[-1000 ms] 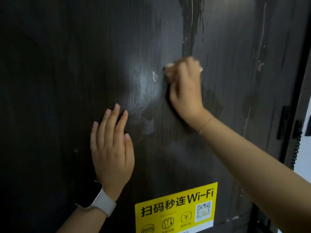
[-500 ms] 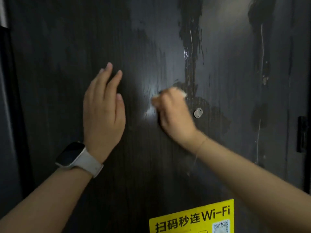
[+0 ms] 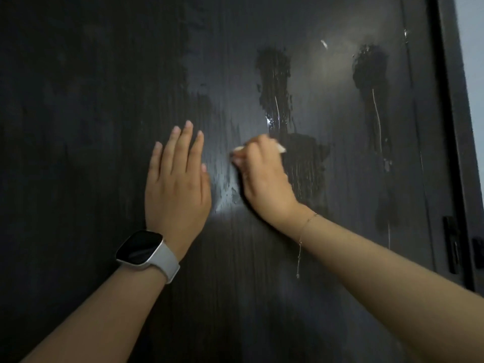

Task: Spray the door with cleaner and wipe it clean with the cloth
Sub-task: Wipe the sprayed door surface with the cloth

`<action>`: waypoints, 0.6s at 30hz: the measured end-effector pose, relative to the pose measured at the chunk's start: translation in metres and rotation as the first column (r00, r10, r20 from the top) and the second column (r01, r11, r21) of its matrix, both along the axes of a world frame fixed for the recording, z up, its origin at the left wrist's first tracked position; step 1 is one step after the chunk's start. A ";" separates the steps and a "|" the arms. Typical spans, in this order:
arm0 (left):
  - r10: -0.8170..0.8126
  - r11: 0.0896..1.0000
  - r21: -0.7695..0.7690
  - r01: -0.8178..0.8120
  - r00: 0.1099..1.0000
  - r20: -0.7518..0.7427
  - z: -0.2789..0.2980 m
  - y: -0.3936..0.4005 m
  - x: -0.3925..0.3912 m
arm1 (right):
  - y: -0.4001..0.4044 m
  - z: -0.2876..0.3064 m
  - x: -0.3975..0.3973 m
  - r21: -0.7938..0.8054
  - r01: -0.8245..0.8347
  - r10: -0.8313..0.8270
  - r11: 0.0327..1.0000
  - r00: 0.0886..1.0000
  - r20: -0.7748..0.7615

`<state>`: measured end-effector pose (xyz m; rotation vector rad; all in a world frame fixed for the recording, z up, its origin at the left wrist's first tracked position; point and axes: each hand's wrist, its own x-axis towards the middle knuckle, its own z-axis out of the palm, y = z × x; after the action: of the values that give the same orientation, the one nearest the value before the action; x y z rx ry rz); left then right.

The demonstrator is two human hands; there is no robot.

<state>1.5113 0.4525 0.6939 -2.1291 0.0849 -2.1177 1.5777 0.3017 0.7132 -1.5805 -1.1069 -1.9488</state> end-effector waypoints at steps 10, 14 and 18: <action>0.015 1.000 0.005 -0.015 1.000 -0.014 0.000 0.000 0.000 | -0.057 0.067 0.025 0.516 -0.129 0.203 0.847 0.975 -0.089; 0.038 0.999 0.009 -0.038 0.999 -0.008 -0.001 -0.001 0.001 | -0.039 0.025 0.007 -0.059 -0.094 0.098 0.994 0.994 0.056; 0.032 0.999 0.008 -0.032 0.999 0.003 0.000 -0.001 0.001 | -0.062 0.082 0.006 -0.027 0.032 -0.030 0.999 0.996 0.081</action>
<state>1.5123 0.4515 0.6936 -2.1085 0.0587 -2.0988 1.5838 0.2398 0.7950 -1.5546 -1.1535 -2.0423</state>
